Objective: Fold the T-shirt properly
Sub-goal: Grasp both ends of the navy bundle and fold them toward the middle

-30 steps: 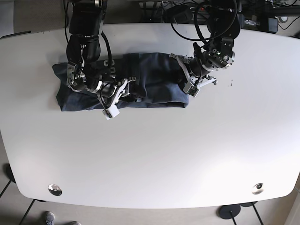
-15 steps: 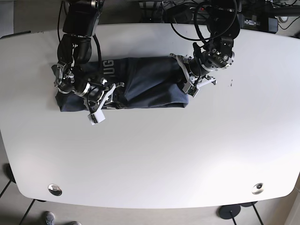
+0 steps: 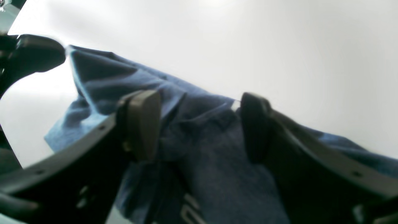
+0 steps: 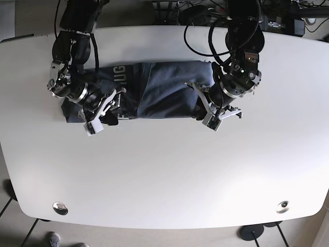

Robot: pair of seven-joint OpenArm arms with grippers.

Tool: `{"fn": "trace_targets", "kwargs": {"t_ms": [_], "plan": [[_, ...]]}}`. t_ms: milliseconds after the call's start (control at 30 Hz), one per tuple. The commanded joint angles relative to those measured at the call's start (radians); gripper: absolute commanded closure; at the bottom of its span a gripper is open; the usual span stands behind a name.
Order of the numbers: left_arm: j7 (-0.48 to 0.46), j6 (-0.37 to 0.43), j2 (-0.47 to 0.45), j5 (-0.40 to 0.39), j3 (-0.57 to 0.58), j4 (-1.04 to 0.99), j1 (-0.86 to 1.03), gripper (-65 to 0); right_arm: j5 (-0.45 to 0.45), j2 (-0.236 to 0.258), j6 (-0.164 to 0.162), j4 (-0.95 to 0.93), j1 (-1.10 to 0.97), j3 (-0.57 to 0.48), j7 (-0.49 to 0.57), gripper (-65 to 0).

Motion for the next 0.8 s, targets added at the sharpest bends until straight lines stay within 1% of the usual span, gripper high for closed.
{"fn": "trace_targets", "kwargs": {"t_ms": [33, 100, 167, 233, 333, 367, 400, 500, 533, 567, 600, 633, 667, 700, 733, 767, 800], "plan": [[-0.022, 0.002, 0.001, -0.011, 0.002, -0.052, -0.044, -5.4, 0.024, 0.005, 0.009, 0.091, -0.009, 0.005, 0.001, -41.2], [-0.025, 0.002, 0.000, -0.011, -0.001, -0.144, -0.082, -5.4, 0.024, 0.005, 0.009, 0.138, -0.023, 0.008, -0.033, -39.6], [-0.028, 0.002, -0.002, -0.013, -0.001, -0.268, -0.132, -5.4, 0.026, 0.005, 0.009, 0.186, -0.046, 0.050, -0.044, -37.6], [-0.034, 0.002, -0.002, -0.013, -0.001, -0.362, -0.187, -5.3, 0.026, 0.005, 0.009, 0.210, -0.058, 0.080, -0.044, -37.3], [-0.115, 0.000, -0.003, -0.013, -0.003, -0.449, -0.230, -5.1, 0.026, 0.005, 0.009, 0.238, -0.058, 0.129, -0.044, -37.3], [-0.135, 0.000, -0.003, -0.013, -0.003, -0.448, -0.230, -5.1, 0.026, 0.005, 0.009, 0.245, -0.061, 0.146, -0.044, -37.3], [-0.135, 0.000, -0.002, -0.013, -0.003, -0.432, -0.230, -5.3, 0.026, 0.006, 0.009, 0.252, -0.063, 0.165, -0.044, -37.4], [-0.103, 0.000, -0.002, -0.013, -0.001, -0.313, -0.225, -5.3, 0.026, 0.008, 0.009, 0.255, -0.063, 0.231, -0.048, -37.9], [-0.084, 0.000, -0.002, -0.013, -0.001, -0.258, -0.224, -5.3, 0.026, 0.008, 0.009, 0.253, -0.063, 0.252, -0.065, -37.9], [-0.046, 0.000, -0.002, -0.013, -0.003, -0.185, -0.199, -5.3, 0.024, 0.011, 0.009, 0.249, -0.058, 0.297, -0.105, -38.2], [-0.023, 0.000, -0.005, -0.014, -0.003, -0.139, -0.173, -5.3, 0.024, 0.009, 0.009, 0.247, -0.057, 0.335, -0.125, -40.0], [-0.002, 0.000, -0.006, -0.014, -0.003, -0.084, -0.153, -5.3, 0.024, 0.006, 0.009, 0.238, -0.049, 0.383, -0.140, -43.4], [0.025, 0.000, -0.006, -0.014, -0.003, -0.009, -0.112, -5.3, 0.024, 0.008, 0.009, 0.210, -0.034, 0.444, -0.162, -50.3], [0.034, 0.000, -0.006, -0.014, -0.003, 0.034, -0.079, -5.1, 0.024, 0.012, 0.009, 0.180, -0.021, 0.475, -0.172, -55.5], [0.035, 0.000, -0.008, -0.014, -0.003, 0.066, -0.046, -5.1, 0.024, 0.020, 0.009, 0.149, -0.007, 0.504, -0.183, -59.3], [0.034, -0.001, -0.008, -0.014, -0.003, 0.094, -0.001, -5.1, 0.024, 0.043, 0.009, 0.101, 0.009, 0.541, -0.188, -62.5], [0.032, -0.015, -0.008, -0.014, -0.003, 0.101, 0.026, -5.0, 0.024, 0.052, 0.009, 0.058, 0.019, 0.561, -0.191, -62.6]]}}
